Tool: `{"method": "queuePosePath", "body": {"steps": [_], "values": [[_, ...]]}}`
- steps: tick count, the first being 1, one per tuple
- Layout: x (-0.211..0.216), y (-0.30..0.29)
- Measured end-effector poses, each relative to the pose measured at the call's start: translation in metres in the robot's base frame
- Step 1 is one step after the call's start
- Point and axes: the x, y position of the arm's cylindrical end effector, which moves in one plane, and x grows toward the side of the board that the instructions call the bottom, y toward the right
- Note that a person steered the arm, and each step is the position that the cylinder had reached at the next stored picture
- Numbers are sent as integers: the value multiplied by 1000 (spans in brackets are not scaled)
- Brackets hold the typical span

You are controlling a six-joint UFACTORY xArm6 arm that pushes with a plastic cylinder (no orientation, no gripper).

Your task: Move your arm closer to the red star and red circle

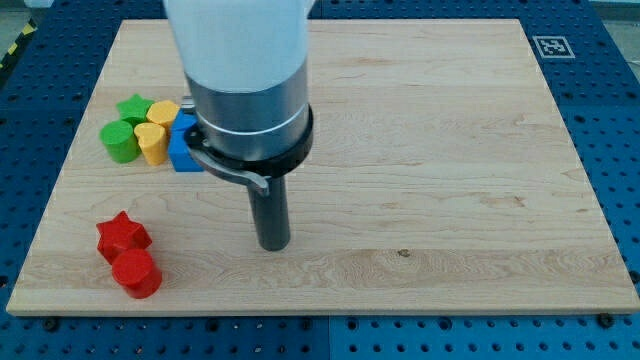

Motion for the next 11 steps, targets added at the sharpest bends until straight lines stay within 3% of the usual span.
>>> {"method": "queuePosePath", "body": {"steps": [2,7,8,11], "values": [[-31,-45],[-60,-188],[-59,-212],[7,-230]]}}
